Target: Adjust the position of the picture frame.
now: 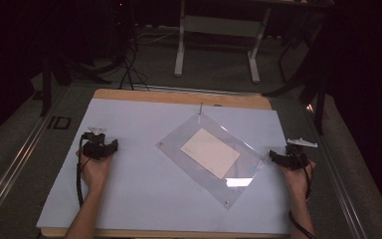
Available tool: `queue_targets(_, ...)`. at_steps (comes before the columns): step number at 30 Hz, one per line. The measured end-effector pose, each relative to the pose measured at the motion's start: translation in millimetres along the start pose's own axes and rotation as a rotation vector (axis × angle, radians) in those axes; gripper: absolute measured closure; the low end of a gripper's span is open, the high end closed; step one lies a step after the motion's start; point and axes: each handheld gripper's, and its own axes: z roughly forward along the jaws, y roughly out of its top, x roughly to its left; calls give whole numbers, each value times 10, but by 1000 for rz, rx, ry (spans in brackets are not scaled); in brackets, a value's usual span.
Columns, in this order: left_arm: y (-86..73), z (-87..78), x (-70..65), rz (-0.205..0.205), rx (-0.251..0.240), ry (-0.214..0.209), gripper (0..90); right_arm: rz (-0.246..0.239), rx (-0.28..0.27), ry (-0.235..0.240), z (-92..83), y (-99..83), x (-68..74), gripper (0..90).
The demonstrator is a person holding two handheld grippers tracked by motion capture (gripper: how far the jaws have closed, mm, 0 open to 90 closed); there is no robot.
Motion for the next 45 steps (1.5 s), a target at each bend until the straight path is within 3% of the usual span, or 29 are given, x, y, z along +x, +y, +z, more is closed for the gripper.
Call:
queue_targets(1,0,0,0,0,0,0,477,0,0,0,0,0,0,299)
queue_targets(2,18,-43,19,-2,-13,-17,476,-19,-22,12,-29,-11,6,452)
queue_targets(5,24,-64,20,9,-22,-29,483,-23,-23,10,-33,-15,13,453)
queue_targets(7,21,-100,9,32,-45,-68,517,-52,-19,35,-50,-13,45,497)
queue_targets(8,25,-123,-18,63,-56,-78,521,-88,-16,39,-61,-10,82,522)
queue_targets(9,25,-123,-18,63,-56,-78,533,-88,-16,39,-61,-10,82,522)
queue_targets(11,32,-147,-60,93,-72,-117,541,-104,-13,49,-75,-5,122,538)
queue_targets(15,66,-180,-109,112,-101,-204,551,-131,-15,79,-91,-7,170,557)
queue_targets(21,140,-192,-192,123,-93,-260,566,-169,-12,124,-199,-40,183,589)
queue_targets(28,239,-176,-332,171,-87,-294,538,-202,-26,188,-314,-103,186,584)
queue_targets(33,320,-170,-424,208,-82,-307,533,-245,-28,216,-374,-118,266,578)
queue_targets(36,352,-150,-484,227,-80,-313,526,-276,-60,236,-387,-113,321,586)
queue_targets(41,388,-106,-580,250,-68,-321,527,-265,-116,259,-345,-37,363,731)
queue_targets(43,404,-80,-619,257,-62,-329,527,-252,-117,251,-297,-19,365,788)
queue_targets(45,420,-51,-664,267,-56,-336,527,-237,-124,275,-272,-29,373,848)
